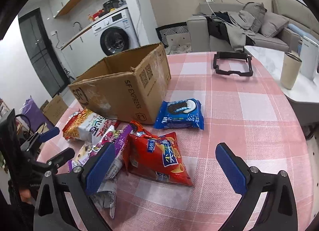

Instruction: Organize snacks

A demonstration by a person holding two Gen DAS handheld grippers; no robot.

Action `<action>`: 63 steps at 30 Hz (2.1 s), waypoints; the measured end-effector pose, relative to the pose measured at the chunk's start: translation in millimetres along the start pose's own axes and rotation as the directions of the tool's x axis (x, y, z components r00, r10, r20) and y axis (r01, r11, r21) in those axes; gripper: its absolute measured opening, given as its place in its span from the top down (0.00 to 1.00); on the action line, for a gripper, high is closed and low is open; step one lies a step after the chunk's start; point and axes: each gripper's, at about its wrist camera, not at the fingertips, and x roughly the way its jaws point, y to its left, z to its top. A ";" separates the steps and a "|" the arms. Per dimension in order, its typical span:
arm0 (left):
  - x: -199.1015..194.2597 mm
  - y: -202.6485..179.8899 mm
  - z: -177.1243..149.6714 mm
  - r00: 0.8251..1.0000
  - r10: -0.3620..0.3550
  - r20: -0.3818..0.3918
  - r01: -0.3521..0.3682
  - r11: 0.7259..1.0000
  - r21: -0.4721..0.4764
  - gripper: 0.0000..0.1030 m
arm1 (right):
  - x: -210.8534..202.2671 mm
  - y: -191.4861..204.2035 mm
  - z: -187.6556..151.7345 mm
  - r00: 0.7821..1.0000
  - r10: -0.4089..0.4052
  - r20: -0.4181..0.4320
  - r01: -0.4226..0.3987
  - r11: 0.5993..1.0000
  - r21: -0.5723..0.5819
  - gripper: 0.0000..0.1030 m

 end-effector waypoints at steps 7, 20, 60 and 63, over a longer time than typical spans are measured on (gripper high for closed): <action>4.1 -1.7 -4.9 1.000 0.001 -0.024 -0.001 1.000 0.000 0.01 | 10.6 -3.8 -0.6 0.997 -0.058 -0.052 0.059 0.998 0.027 0.01; 13.2 -7.4 -8.5 0.996 -0.044 -0.082 0.045 0.999 0.016 0.01 | 25.2 -14.0 -5.5 0.996 -0.042 -0.083 0.046 0.997 0.058 0.05; 31.6 -40.9 -22.5 0.968 -0.143 -0.205 0.156 0.987 0.048 0.46 | 30.1 -19.7 -10.9 0.994 0.092 -0.067 -0.084 0.990 0.112 0.43; 27.6 -37.8 -20.4 0.968 -0.152 -0.197 0.164 0.985 0.046 0.46 | 26.9 -19.6 -9.1 0.993 0.110 -0.052 -0.104 0.988 0.118 0.43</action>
